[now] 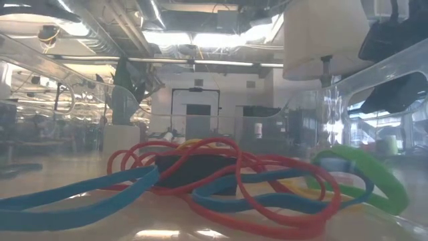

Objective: Pick and place rubber bands into bin
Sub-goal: Put the yellow rubber band into the transparent bin

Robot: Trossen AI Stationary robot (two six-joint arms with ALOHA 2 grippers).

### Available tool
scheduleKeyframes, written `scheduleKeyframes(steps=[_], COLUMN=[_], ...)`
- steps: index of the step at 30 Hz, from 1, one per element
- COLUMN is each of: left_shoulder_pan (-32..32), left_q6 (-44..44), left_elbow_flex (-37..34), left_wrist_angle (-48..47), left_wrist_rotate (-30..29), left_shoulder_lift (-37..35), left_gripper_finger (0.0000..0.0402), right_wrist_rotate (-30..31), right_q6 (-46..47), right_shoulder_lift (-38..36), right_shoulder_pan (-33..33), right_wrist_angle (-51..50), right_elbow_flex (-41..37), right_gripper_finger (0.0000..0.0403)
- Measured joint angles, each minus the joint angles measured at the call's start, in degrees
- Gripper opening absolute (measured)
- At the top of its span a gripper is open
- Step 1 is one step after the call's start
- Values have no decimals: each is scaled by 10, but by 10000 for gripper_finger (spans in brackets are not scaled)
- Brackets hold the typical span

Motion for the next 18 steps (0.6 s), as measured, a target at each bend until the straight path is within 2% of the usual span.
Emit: scheduleKeyframes(steps=[9, 15, 18], left_shoulder_pan=[6, 21, 37], left_q6=[-8, 49, 84], left_elbow_flex=[3, 94, 148], left_wrist_angle=[-32, -152, -214], left_wrist_rotate=[-7, -16, -47], left_shoulder_lift=[-89, -96, -96], left_gripper_finger=[2, 2, 2], right_wrist_rotate=[0, 0, 1], right_q6=[-2, -3, -3], right_shoulder_lift=[0, 0, 0], right_shoulder_pan=[0, 0, 0], right_wrist_angle=[0, 0, 0], right_elbow_flex=[0, 0, 0], right_gripper_finger=[8, 8, 8])
